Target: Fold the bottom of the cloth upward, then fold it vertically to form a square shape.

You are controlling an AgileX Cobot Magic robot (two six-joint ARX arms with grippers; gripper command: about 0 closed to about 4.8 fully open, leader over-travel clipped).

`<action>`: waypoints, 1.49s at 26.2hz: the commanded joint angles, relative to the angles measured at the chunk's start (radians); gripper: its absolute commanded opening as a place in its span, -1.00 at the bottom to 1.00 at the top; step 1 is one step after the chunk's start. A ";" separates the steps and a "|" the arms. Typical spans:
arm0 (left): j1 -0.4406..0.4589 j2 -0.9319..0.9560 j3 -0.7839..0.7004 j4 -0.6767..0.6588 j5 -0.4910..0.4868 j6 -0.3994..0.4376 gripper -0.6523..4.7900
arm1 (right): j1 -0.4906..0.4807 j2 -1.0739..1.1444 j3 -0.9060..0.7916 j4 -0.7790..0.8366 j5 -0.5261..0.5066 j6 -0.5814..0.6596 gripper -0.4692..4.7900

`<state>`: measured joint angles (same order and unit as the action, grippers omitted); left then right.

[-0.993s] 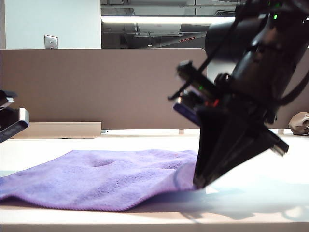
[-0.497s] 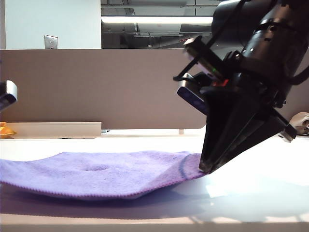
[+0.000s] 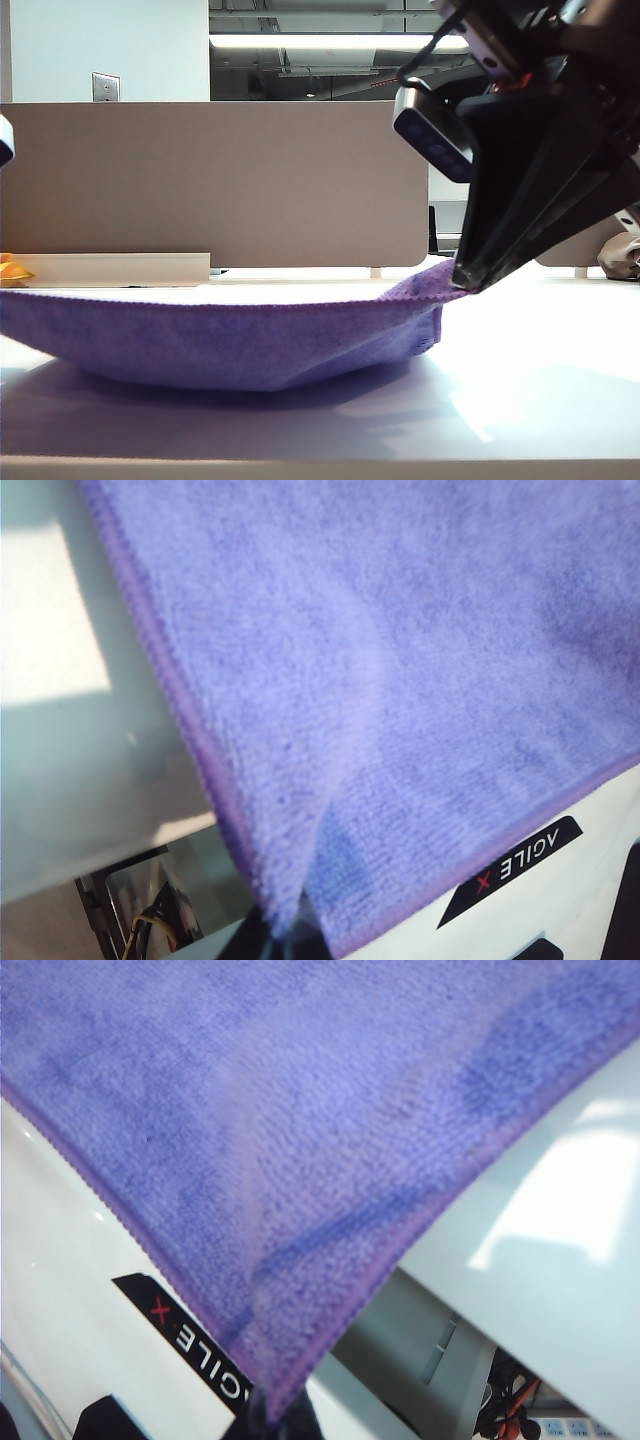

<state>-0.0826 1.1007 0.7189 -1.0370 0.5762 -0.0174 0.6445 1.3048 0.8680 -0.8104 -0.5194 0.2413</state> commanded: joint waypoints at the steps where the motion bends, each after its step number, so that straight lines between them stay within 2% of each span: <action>1: -0.001 -0.037 0.000 -0.039 0.008 -0.010 -0.72 | 0.002 -0.003 0.000 -0.037 -0.003 -0.011 -0.83; 6: -0.014 -0.104 0.000 -0.072 0.011 -0.024 -0.72 | 0.057 -0.013 0.000 -0.049 0.006 -0.013 -0.83; 11: -0.026 -0.167 -0.002 -0.093 0.011 -0.048 -0.72 | 0.131 -0.025 -0.010 -0.050 0.072 -0.001 -0.83; 14: -0.031 -0.208 -0.011 -0.101 0.011 -0.070 -0.72 | 0.160 -0.045 -0.029 -0.045 0.076 0.021 -0.83; 22: -0.031 -0.320 -0.019 -0.144 0.005 -0.109 -0.72 | 0.163 -0.167 -0.066 -0.052 0.099 0.056 -0.83; 29: -0.031 -0.336 -0.019 -0.062 0.004 -0.130 -0.74 | 0.148 -0.169 -0.066 0.048 0.100 0.101 -0.83; 33: -0.032 -0.336 -0.019 -0.063 0.008 -0.151 -0.74 | 0.149 -0.169 -0.066 0.027 0.099 0.110 -0.83; 39: -0.033 -0.370 -0.029 -0.119 0.021 -0.123 -0.74 | 0.151 -0.203 -0.066 0.007 0.145 0.104 -0.83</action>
<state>-0.1146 0.7517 0.6952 -1.1492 0.5831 -0.1501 0.7956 1.1225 0.7994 -0.8055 -0.3988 0.3470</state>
